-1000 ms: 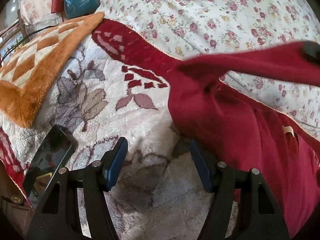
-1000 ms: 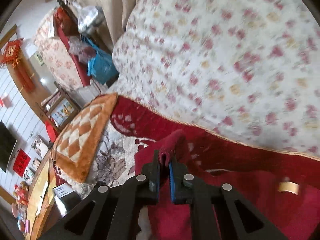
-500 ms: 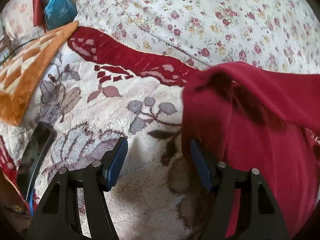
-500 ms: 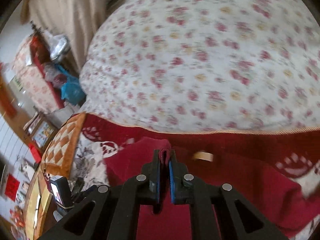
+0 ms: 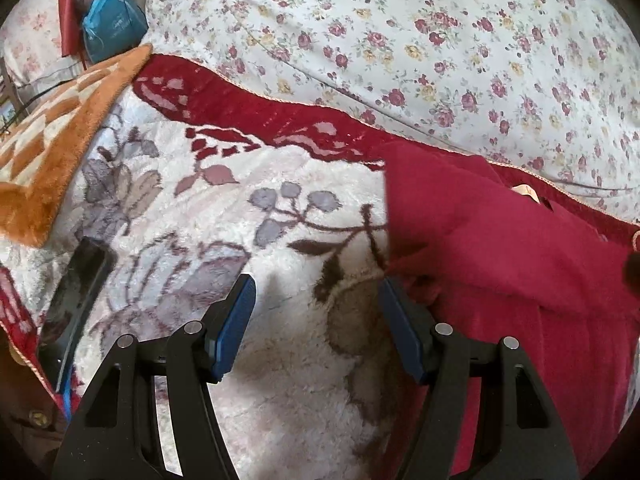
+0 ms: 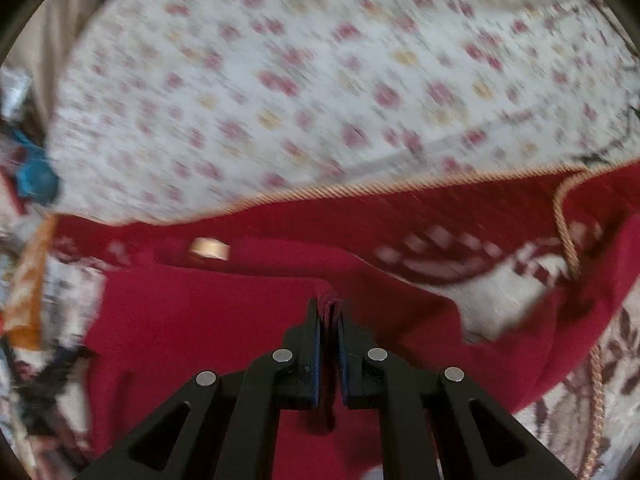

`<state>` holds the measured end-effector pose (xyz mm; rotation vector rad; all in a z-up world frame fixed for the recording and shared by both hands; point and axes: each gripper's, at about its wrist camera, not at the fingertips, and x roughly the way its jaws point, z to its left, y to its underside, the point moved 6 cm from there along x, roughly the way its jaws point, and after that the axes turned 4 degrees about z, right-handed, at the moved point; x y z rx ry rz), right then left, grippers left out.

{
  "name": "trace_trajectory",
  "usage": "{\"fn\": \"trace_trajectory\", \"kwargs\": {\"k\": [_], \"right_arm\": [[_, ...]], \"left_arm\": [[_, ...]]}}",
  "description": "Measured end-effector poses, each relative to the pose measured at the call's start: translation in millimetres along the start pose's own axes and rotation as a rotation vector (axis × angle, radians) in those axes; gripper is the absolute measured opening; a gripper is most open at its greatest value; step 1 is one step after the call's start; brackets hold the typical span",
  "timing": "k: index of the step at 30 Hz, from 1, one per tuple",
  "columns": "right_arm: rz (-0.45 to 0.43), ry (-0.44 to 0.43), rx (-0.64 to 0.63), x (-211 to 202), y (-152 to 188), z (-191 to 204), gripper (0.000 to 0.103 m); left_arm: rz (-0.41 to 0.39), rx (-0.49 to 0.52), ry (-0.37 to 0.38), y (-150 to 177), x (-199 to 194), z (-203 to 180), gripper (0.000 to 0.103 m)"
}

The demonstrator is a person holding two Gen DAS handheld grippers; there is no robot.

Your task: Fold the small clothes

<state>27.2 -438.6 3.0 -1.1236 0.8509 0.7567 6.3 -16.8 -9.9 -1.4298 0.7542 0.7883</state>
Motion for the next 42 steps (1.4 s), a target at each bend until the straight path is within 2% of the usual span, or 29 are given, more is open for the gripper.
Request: {"fn": "trace_trajectory", "kwargs": {"k": [3,6,8,10,11,12,14,15,18,21,25,27,32,34,35,36,39,42], "right_arm": [[0.079,0.075,0.014,21,9,-11,0.007],[0.047,0.102,0.029,12,4,-3,0.009],[0.008,0.085,0.003,0,-2,17,0.012],[-0.018,0.036,-0.067,-9,-5,52,0.025],[-0.025,0.013,-0.111,-13,-5,70,0.041],[-0.031,-0.008,-0.151,-16,-4,88,0.044],[-0.034,-0.094,-0.24,-19,3,129,0.044],[-0.014,-0.164,-0.271,-19,13,150,0.044],[0.099,-0.404,-0.299,-8,41,203,0.044],[0.159,-0.52,-0.34,5,71,248,0.044],[0.184,-0.569,-0.343,25,90,282,0.044],[0.195,-0.603,-0.253,37,86,288,0.044],[0.251,-0.614,0.001,70,72,289,0.044],[0.253,-0.621,0.049,76,70,292,0.044],[0.238,-0.609,0.034,75,69,293,0.035],[0.219,-0.581,0.004,72,66,295,0.021],[0.17,-0.567,-0.069,58,68,294,0.011],[0.15,-0.534,-0.145,48,80,284,0.008]], "left_arm": [[-0.008,0.01,-0.022,1,-2,4,0.065],[0.03,0.008,-0.034,2,6,8,0.065],[0.043,0.003,-0.032,2,9,11,0.065],[0.03,-0.004,-0.058,-2,8,18,0.065],[0.022,-0.011,-0.066,-4,7,22,0.065],[0.014,-0.023,-0.072,-6,6,26,0.065],[0.003,-0.05,-0.069,-10,4,34,0.065],[0.003,-0.06,-0.068,-11,4,37,0.065],[0.015,-0.083,-0.059,-12,7,42,0.065],[0.013,-0.095,-0.058,-14,6,46,0.065],[0.003,-0.13,-0.055,-17,4,54,0.065],[0.008,-0.14,-0.053,-17,6,56,0.065],[0.015,-0.137,-0.058,-18,10,55,0.065],[0.015,-0.134,-0.054,-18,10,54,0.065],[0.014,-0.133,-0.051,-18,10,54,0.065],[0.012,-0.133,-0.049,-19,9,53,0.065],[0.003,-0.14,-0.042,-20,6,54,0.065],[0.002,-0.147,-0.022,-19,5,52,0.065]]}}
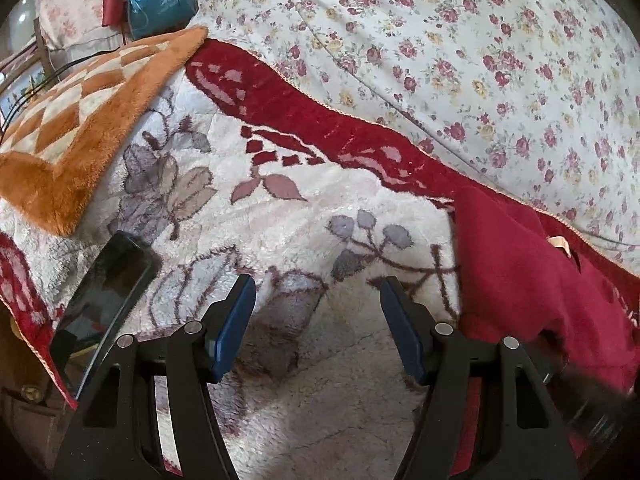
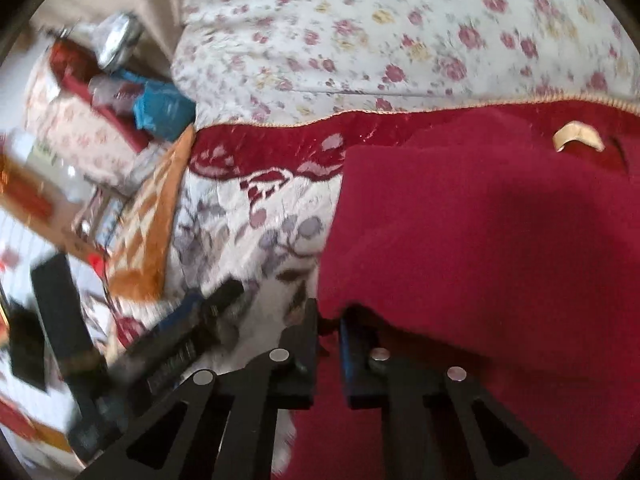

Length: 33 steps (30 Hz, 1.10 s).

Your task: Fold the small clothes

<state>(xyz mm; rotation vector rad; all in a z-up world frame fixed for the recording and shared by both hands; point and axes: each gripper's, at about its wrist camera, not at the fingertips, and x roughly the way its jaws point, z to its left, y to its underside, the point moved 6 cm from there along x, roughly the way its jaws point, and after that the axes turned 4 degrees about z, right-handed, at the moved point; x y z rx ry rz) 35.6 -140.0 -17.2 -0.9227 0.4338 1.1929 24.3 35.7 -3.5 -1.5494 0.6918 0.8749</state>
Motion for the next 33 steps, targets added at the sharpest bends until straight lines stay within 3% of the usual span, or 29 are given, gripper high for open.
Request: {"fn": "trace_trajectory", "kwargs": {"k": [3,6,9,12,13,14,15,16,20,23,25,26,27,31,33], "right_arm": [[0.092,0.009,-0.009,9,26,-10,0.007],[0.082,-0.002,-0.049,-8,27,-10,0.007],[0.021,-0.029,-0.072,-40,6,-4,0.007],[-0.078,0.061,-0.122,-60,-34,-4,0.008],[-0.078,0.074,-0.142,-56,-49,-5,0.01],[-0.061,0.085,-0.157,-49,-60,-6,0.02],[-0.026,0.113,-0.18,-34,-71,-8,0.043],[0.005,0.139,-0.208,-20,-80,-9,0.048],[0.092,0.225,-0.401,28,-100,-8,0.049],[0.135,0.196,-0.457,49,-108,-8,0.049],[0.194,0.158,-0.502,64,-106,-5,0.042],[0.214,0.157,-0.532,67,-102,-3,0.023],[0.22,0.153,-0.547,70,-99,-1,0.012],[0.165,0.086,-0.52,73,-107,7,0.007],[0.134,0.042,-0.462,81,-117,7,0.004]], "left_arm": [[0.005,0.022,0.015,3,-1,-8,0.065],[-0.007,0.039,0.042,5,-6,-15,0.065],[0.004,0.061,0.092,8,-8,-26,0.065],[0.004,0.119,0.114,14,-11,-41,0.065],[0.008,0.132,0.119,17,-12,-44,0.065],[0.017,0.143,0.128,19,-10,-47,0.065],[0.029,0.153,0.138,22,-8,-51,0.065],[0.039,0.164,0.129,24,-3,-54,0.065],[0.047,0.172,0.11,22,9,-56,0.065],[0.067,0.175,0.112,19,17,-56,0.065],[0.061,0.167,0.099,17,17,-50,0.065],[0.054,0.161,0.079,16,16,-47,0.065],[0.047,0.154,0.041,14,17,-41,0.065],[0.085,0.103,0.046,11,26,-25,0.065],[0.063,0.092,0.046,8,23,-23,0.065]]}}
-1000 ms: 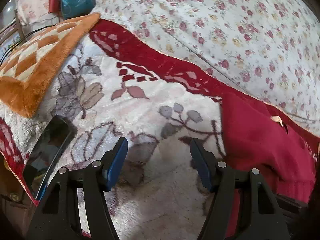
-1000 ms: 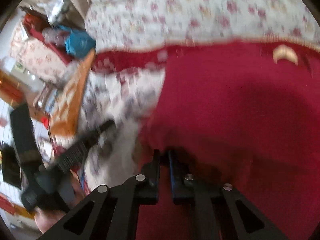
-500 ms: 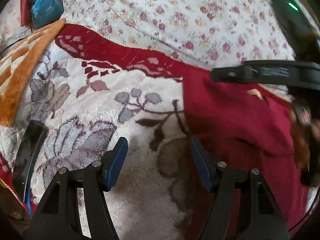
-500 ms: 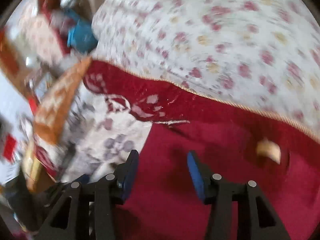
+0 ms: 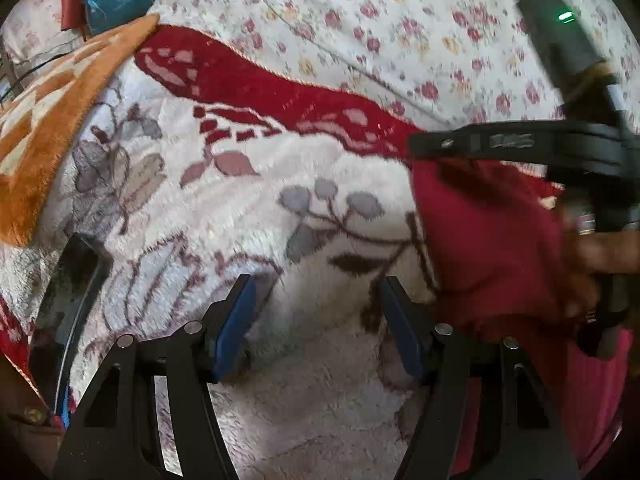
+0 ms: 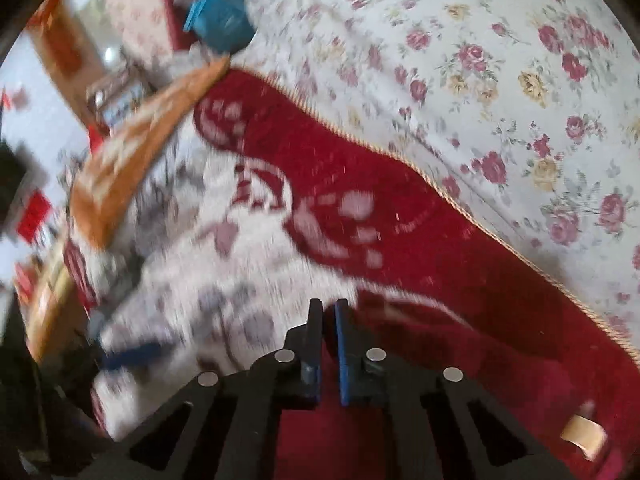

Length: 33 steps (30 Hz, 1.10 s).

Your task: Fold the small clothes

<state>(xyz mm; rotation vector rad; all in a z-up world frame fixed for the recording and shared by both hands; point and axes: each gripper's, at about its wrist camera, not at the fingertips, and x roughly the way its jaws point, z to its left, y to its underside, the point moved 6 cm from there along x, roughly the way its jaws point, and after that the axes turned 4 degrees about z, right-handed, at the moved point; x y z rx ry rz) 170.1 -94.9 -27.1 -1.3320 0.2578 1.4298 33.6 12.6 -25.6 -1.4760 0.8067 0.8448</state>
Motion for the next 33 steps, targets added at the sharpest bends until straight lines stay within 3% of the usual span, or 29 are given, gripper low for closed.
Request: {"fn": "trace_trajectory", "kwargs": {"k": [4,7,12,16,18,20,22,24,28,33], "right_arm": [[-0.007,0.0,0.03,11,-8,7,0.003],[-0.026,0.007,0.043,-16,-2,14,0.003],[-0.026,0.136,0.081,-70,46,9,0.004],[0.093,0.183,0.074,-40,98,22,0.004],[0.017,0.266,0.029,-42,109,34,0.004],[0.015,0.251,0.061,-49,113,36,0.004],[-0.002,0.178,0.16,-64,117,27,0.004],[-0.02,0.171,0.235,-83,124,13,0.004],[-0.052,0.297,0.295,-127,146,-23,0.004],[-0.059,0.44,0.455,-181,187,-95,0.005]], "left_arm": [[-0.056,-0.009,0.007,-6,-12,3,0.065],[-0.064,-0.021,0.026,-9,-15,3,0.065],[-0.068,-0.058,0.012,-13,-16,10,0.065],[-0.092,-0.049,0.031,-13,-21,2,0.065],[-0.104,-0.037,0.048,-13,-23,-5,0.065],[-0.11,-0.022,0.074,-13,-25,-14,0.065],[-0.099,0.001,0.104,-11,-23,-27,0.065],[-0.069,0.031,0.129,-9,-18,-38,0.065],[-0.014,0.098,0.071,2,-2,-52,0.065],[-0.024,0.093,0.058,4,0,-53,0.065]]}}
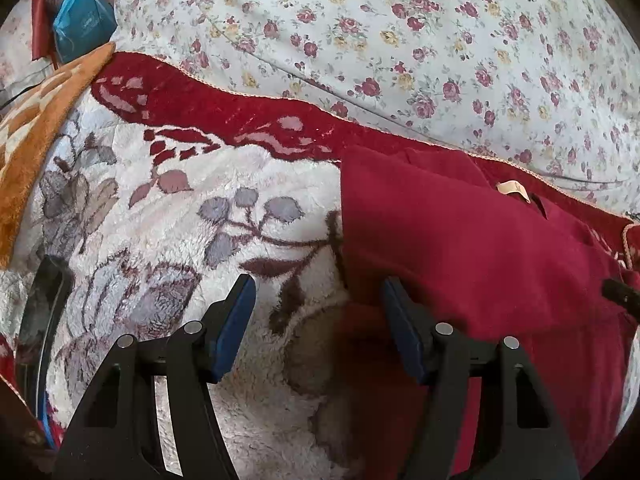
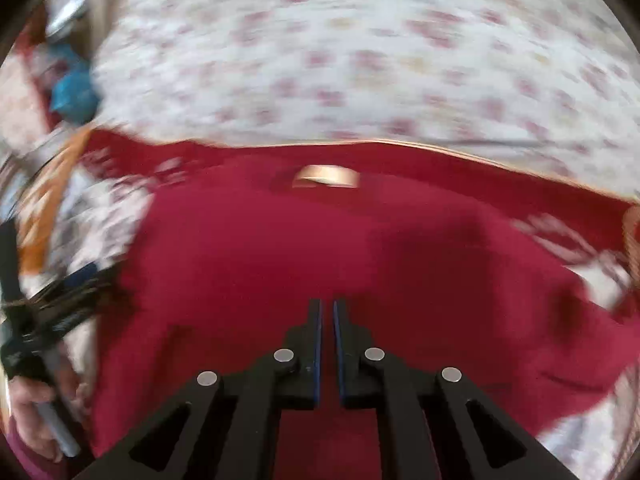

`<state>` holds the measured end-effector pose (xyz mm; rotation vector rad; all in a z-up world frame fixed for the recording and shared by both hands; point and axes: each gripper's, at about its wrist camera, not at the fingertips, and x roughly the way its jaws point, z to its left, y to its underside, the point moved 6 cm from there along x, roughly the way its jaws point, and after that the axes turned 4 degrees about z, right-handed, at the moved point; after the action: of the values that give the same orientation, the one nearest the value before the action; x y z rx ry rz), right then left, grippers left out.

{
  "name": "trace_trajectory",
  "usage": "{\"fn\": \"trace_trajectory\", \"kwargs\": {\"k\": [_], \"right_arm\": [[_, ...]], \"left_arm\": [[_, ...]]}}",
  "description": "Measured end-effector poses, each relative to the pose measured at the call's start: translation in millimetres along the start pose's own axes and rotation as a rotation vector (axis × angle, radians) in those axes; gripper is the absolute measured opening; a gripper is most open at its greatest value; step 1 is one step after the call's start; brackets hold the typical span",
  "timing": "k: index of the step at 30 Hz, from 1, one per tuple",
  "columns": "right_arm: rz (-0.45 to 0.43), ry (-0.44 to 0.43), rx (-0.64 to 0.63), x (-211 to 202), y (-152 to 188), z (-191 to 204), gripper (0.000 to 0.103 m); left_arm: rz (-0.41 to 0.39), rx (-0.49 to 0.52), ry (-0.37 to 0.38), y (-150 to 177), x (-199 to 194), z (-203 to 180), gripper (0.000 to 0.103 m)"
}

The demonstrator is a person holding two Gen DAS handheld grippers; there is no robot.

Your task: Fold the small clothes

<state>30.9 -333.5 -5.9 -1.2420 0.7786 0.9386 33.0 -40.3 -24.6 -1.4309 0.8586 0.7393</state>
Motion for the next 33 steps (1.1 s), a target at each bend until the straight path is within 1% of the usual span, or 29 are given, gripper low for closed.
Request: {"fn": "trace_trajectory", "kwargs": {"k": [1,2,3,4,7,9,11,14,16,19,22,25,27,28,30,31,33], "right_arm": [[0.003,0.013,0.029,-1,1,-15,0.006],[0.016,0.042,0.055,-1,3,-35,0.013],[0.028,0.068,0.068,1,5,-49,0.029],[0.034,0.08,0.083,3,7,-62,0.031],[0.012,0.075,0.113,-1,12,-84,0.031],[0.001,0.037,0.147,-6,13,-90,0.031],[-0.012,0.022,0.177,-11,11,-94,0.031],[-0.046,0.04,0.183,-16,7,-97,0.031],[-0.039,0.046,0.186,-14,7,-100,0.032],[0.002,0.039,0.189,-1,10,-102,0.032],[-0.002,0.039,0.181,-1,9,-101,0.033],[-0.016,-0.003,0.204,-6,8,-103,0.033],[-0.028,-0.028,0.225,-9,6,-105,0.033],[-0.036,-0.034,0.23,-12,6,-106,0.033],[-0.053,-0.041,0.237,-16,4,-108,0.033],[-0.06,-0.052,0.239,-19,2,-108,0.033],[-0.094,-0.067,0.249,-33,-3,-113,0.033]], "left_arm": [[-0.005,-0.001,-0.005,1,0,0,0.065],[-0.009,-0.001,-0.01,1,0,0,0.065],[-0.012,0.002,-0.016,2,0,-1,0.065],[-0.016,0.008,-0.028,2,0,-2,0.066],[-0.025,0.025,-0.051,2,-1,-4,0.066],[-0.028,0.028,-0.061,2,-2,-5,0.066],[-0.032,0.036,-0.072,1,-2,-5,0.066],[-0.052,0.052,-0.092,-2,-7,-8,0.065],[-0.069,0.061,-0.095,-4,-11,-10,0.066],[-0.079,0.051,-0.06,-7,-14,-12,0.066],[-0.095,0.038,-0.002,-10,-20,-15,0.066],[-0.091,0.049,0.039,-10,-21,-23,0.066],[-0.067,0.071,0.051,-7,-16,-31,0.066],[-0.042,0.089,0.054,-4,-10,-36,0.066],[-0.005,0.108,0.047,0,-2,-42,0.066],[0.007,0.114,0.043,2,1,-43,0.066],[0.005,0.115,0.042,3,2,-43,0.066]]}}
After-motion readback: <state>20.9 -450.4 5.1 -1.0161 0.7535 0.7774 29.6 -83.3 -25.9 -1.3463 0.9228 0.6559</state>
